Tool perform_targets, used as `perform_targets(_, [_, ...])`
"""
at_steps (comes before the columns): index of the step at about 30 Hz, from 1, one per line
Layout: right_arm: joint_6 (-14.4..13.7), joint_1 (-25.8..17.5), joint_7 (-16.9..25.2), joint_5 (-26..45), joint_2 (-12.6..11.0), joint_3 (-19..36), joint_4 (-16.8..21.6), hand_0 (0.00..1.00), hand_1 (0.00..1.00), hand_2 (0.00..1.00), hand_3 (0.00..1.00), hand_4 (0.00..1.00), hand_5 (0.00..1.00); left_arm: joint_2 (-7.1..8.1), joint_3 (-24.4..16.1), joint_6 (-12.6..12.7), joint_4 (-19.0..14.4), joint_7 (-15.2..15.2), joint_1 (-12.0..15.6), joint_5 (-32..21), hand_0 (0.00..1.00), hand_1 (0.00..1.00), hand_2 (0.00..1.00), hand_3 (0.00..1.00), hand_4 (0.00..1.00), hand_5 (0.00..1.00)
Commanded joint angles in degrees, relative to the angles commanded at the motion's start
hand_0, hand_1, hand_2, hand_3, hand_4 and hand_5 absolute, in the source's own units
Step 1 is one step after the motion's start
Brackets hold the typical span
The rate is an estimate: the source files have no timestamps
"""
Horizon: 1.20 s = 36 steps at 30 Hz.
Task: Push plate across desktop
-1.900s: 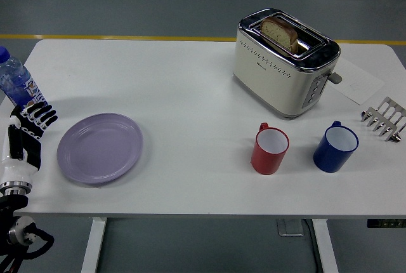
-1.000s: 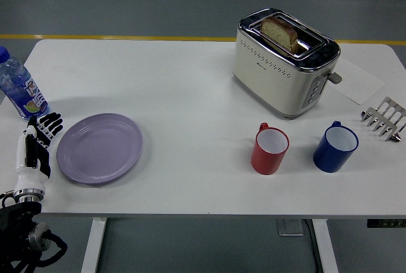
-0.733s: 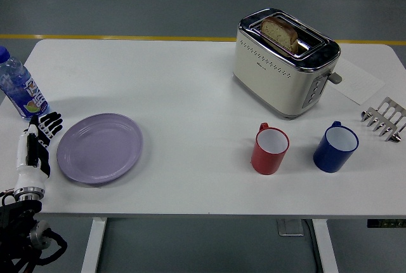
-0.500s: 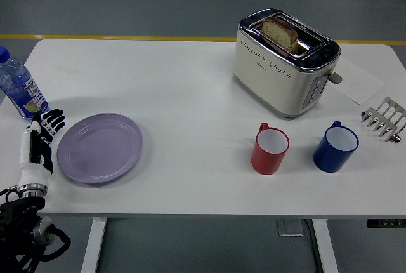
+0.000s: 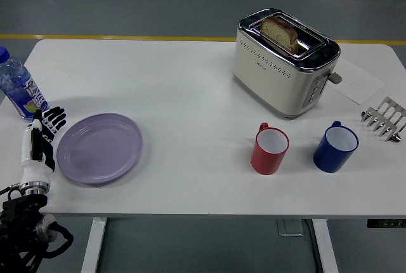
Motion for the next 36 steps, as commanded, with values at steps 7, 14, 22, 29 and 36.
perform_targets(7, [0.1, 0.1, 0.0, -0.1, 0.0, 0.0, 0.0, 0.645, 0.629, 0.664, 0.593, 0.405, 0.208, 0.04, -0.1, 0.0, 0.3, 0.0, 0.3, 0.1, 0.739, 0.74, 0.703, 0.618, 0.496, 0.998])
perform_targets(14, [0.2, 0.2, 0.0, -0.3, 0.0, -0.1, 0.0, 0.646, 0.629, 0.664, 0.591, 0.404, 0.206, -0.58, 0.4, 0.1, 0.9, 0.0, 0.5, -0.3, 0.739, 0.739, 0.703, 0.619, 0.494, 0.998])
perform_targets(22, [0.3, 0.2, 0.0, -0.4, 0.0, -0.2, 0.0, 0.646, 0.628, 0.661, 0.591, 0.402, 0.206, -1.69, 1.6, 0.3, 1.6, 0.0, -0.3, -1.3, 0.738, 0.739, 0.702, 0.619, 0.494, 0.998])
perform_targets(29, [0.3, 0.0, -0.1, -0.4, 0.0, -0.2, 0.0, 0.646, 0.628, 0.66, 0.59, 0.4, 0.204, -3.34, 4.4, 0.8, 2.3, 0.0, -1.5, -2.5, 0.737, 0.738, 0.701, 0.618, 0.49, 0.998])
perform_targets(36, [0.4, -0.3, -0.1, -0.4, 0.0, -0.3, 0.0, 0.646, 0.627, 0.66, 0.59, 0.399, 0.203, -4.73, 7.1, 1.4, 2.5, 0.0, -3.2, -4.1, 0.737, 0.738, 0.701, 0.618, 0.487, 0.998])
